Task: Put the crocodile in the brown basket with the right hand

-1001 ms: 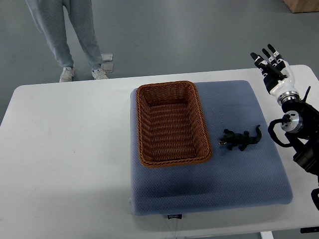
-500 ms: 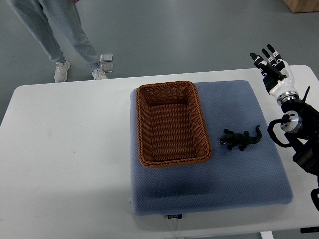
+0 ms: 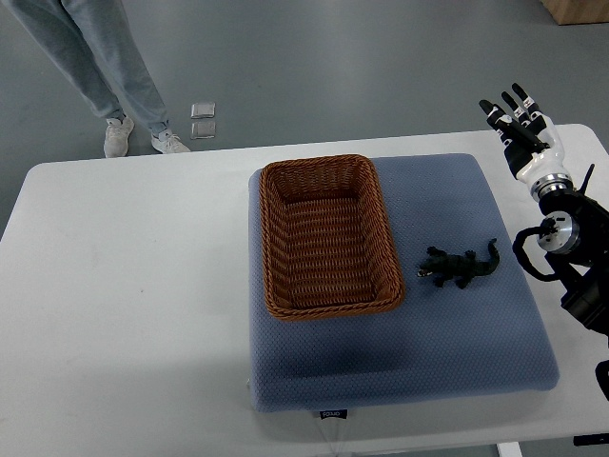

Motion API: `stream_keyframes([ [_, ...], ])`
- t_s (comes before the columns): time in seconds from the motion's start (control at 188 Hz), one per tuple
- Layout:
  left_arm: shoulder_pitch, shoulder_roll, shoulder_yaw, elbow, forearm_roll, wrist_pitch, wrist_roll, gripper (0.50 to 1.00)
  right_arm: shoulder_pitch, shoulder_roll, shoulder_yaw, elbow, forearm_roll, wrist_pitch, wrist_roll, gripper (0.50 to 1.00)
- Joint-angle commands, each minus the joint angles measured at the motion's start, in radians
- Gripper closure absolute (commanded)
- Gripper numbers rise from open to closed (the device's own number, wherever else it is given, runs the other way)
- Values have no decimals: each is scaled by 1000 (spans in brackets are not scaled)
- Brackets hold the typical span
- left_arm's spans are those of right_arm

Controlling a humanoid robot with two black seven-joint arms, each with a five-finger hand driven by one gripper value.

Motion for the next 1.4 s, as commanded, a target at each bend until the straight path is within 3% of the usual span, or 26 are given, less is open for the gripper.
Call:
stream_keyframes([
  [0.0, 0, 0, 0, 0, 0, 1, 0, 500, 0, -2, 0, 2, 0, -1, -1, 570],
  [0.543, 0, 0, 0, 0, 0, 1, 0, 500, 0, -46, -18, 29, 0, -10, -9, 572],
  [0.921, 0, 0, 0, 0, 0, 1, 0, 500, 60, -163, -146, 37, -143, 34, -9, 572],
  [1.086, 0, 0, 0, 0, 0, 1, 0, 500, 64, -221, -262, 115, -341, 43, -3, 572],
  [1.394, 0, 0, -4, 0, 0, -1, 0, 500, 58, -450, -406, 327, -788, 212, 28, 572],
])
